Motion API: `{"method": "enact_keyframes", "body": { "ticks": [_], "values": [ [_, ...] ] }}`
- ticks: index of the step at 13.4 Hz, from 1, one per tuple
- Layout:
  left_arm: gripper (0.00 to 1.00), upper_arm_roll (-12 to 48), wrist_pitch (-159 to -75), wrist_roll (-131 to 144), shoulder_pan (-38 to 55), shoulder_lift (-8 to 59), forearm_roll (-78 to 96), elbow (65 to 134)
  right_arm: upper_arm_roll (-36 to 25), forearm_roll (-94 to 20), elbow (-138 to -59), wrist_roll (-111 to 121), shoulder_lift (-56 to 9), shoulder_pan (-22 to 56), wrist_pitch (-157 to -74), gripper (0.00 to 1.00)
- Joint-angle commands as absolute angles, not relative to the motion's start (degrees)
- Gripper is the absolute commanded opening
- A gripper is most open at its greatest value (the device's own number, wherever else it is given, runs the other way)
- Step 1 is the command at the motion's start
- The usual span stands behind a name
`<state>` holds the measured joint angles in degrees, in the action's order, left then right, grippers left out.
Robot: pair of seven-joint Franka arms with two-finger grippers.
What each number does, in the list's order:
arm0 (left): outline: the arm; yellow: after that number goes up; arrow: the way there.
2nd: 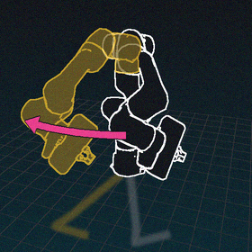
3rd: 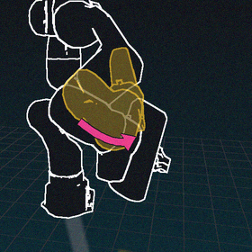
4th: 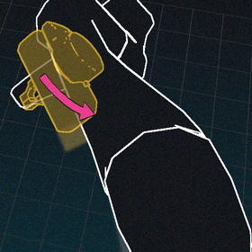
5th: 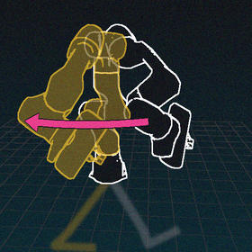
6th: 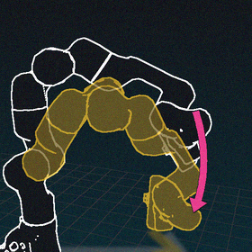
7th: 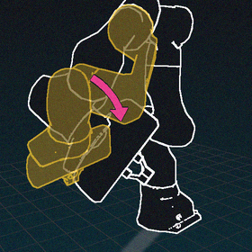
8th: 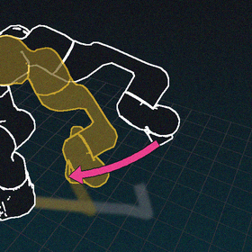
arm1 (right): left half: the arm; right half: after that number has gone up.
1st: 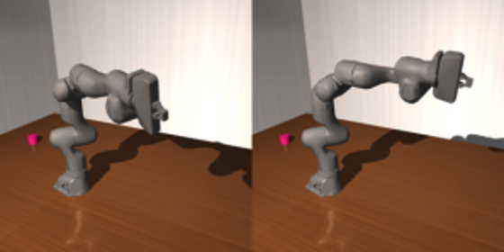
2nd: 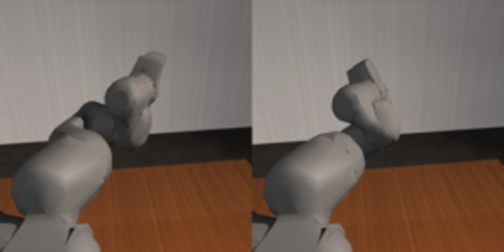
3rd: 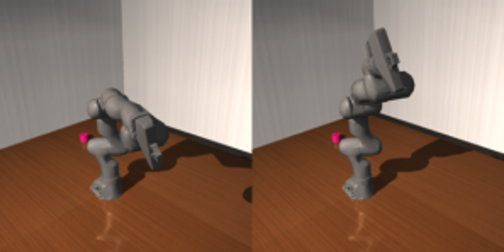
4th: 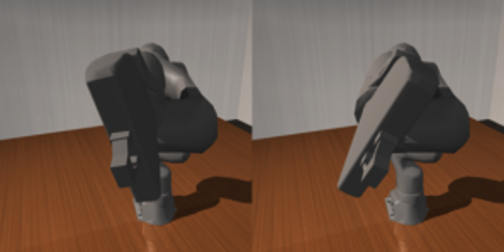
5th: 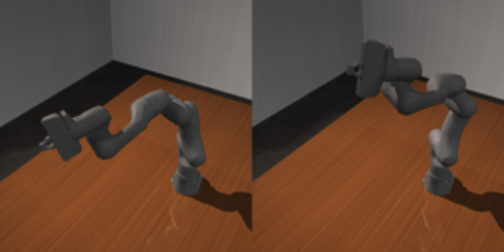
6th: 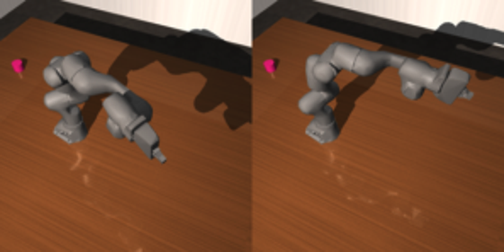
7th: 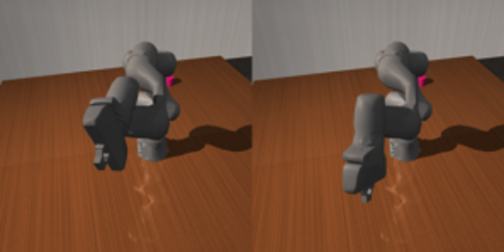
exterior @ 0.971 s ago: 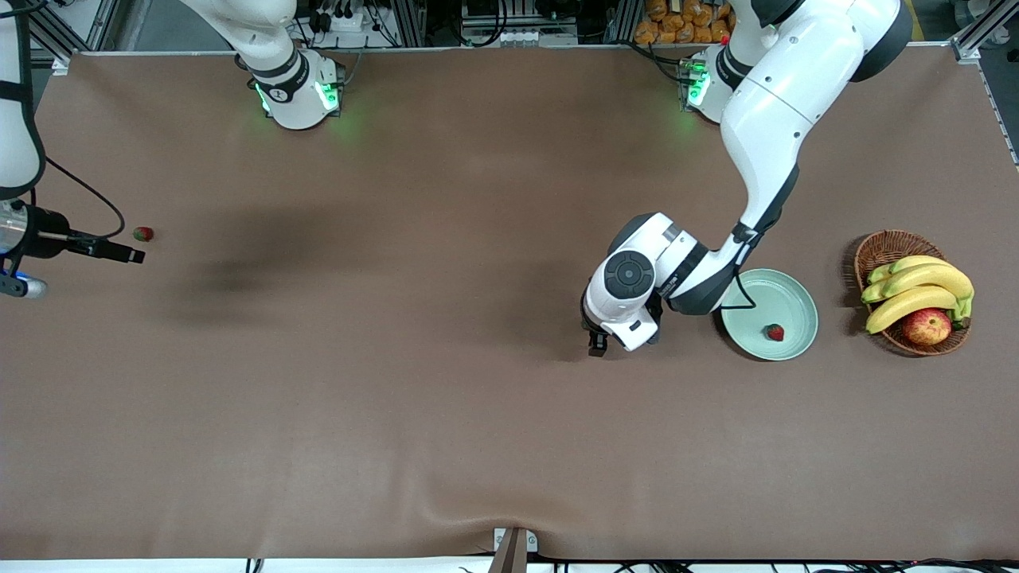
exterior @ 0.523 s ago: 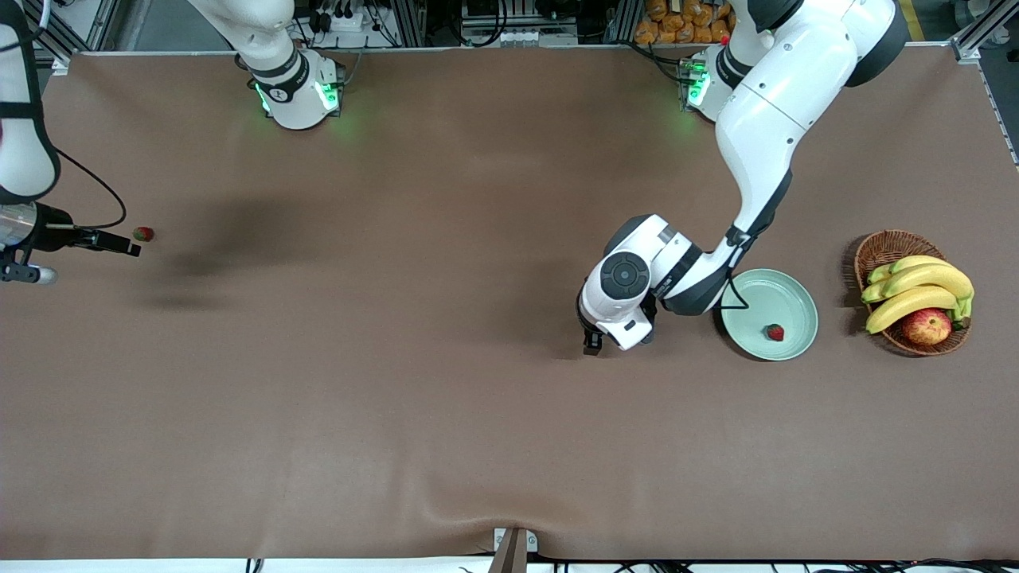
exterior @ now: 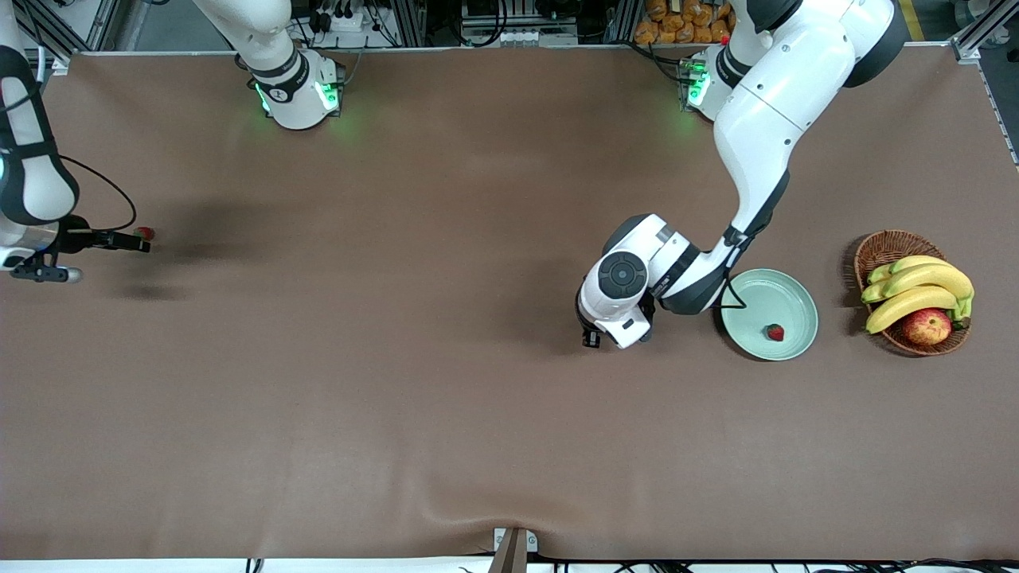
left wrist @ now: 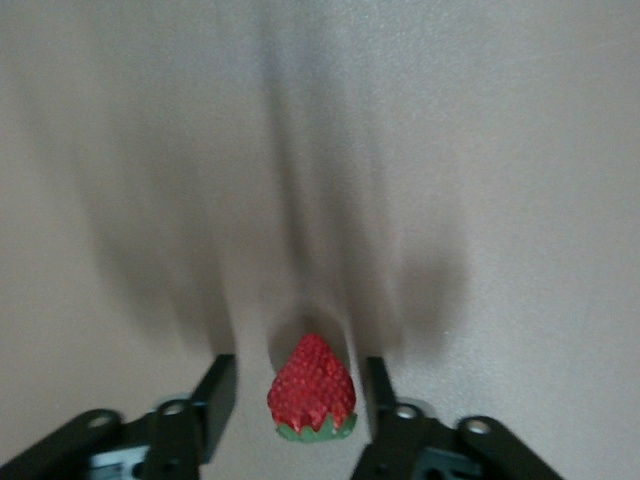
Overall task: Collect all strawberries into plate
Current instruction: 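Carry the second strawberry to the plate with the left gripper while the right grasps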
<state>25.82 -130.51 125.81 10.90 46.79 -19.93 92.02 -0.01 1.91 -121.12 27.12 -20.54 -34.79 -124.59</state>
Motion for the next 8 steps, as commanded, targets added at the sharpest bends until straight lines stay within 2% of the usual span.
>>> {"method": "enact_keyframes", "body": {
  "ticks": [1,4,7,8],
  "values": [
    [0.00,25.8,-130.2,122.8,10.0,45.4,-19.9,91.8,1.1,5.8,-122.2,27.9,-20.7,-36.9,-125.3,1.00],
    [0.00,25.8,-128.6,118.5,8.4,42.1,-20.0,91.6,1.1,7.1,-123.5,28.0,-21.4,-38.2,-125.4,1.00],
    [0.00,26.4,-124.2,111.3,4.6,37.1,-19.2,91.8,1.1,8.3,-124.1,28.4,-21.6,-40.2,-125.4,0.91],
    [0.00,26.4,-122.4,108.3,3.6,35.8,-19.1,91.9,1.1,8.6,-124.2,29.1,-21.7,-40.4,-125.5,0.84]
  ]
}}
